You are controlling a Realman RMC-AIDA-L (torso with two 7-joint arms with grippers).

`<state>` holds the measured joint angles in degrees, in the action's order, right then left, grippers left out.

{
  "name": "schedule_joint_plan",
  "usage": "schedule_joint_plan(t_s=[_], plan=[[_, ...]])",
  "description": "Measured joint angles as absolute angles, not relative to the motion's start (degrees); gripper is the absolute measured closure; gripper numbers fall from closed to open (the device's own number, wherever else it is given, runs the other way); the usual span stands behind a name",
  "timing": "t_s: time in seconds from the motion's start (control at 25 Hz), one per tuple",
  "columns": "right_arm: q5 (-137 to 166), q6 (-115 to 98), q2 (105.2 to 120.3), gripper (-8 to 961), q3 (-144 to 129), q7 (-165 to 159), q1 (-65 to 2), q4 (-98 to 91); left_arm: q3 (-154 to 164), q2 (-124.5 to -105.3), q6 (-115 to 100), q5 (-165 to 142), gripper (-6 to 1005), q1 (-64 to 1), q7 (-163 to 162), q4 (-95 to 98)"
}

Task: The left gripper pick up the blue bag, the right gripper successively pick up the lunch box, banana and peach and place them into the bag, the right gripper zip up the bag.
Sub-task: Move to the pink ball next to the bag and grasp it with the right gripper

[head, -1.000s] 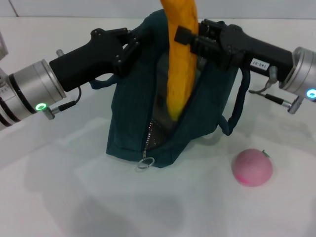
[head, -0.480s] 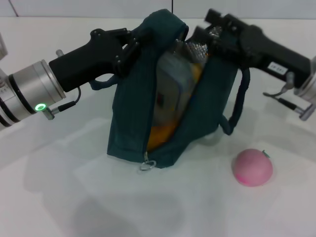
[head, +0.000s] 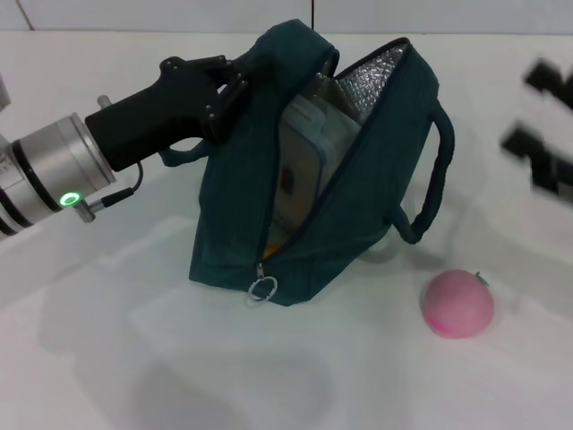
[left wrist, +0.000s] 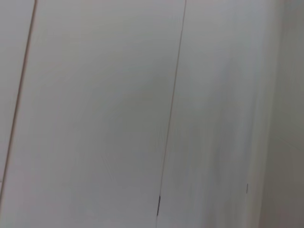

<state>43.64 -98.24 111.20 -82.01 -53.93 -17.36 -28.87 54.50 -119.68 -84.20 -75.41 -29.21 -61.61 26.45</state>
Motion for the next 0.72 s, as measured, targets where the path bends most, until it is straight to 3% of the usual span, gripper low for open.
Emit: schedule_joint_plan(t_s=[0.12, 0.2, 0.72], plan=[[51.9, -98.9, 108.81, 107, -81.0, -52.6, -13.6, -27.0, 54.5, -119.65, -84.1, -75.4, 954, -28.9, -61.3, 26.5], [54.3, -98.8, 108.79, 112, -79.9, -51.3, -12.9, -25.5, 54.5, -119.64, -84.1, -75.4, 954, -28.8, -61.0, 26.5], [65.8, -86.1, 113.25, 118, -71.5, -39.4, -12.0, -15.2, 54.4, -119.68, -83.7, -75.4, 954, -29.0, -58.8, 25.6]])
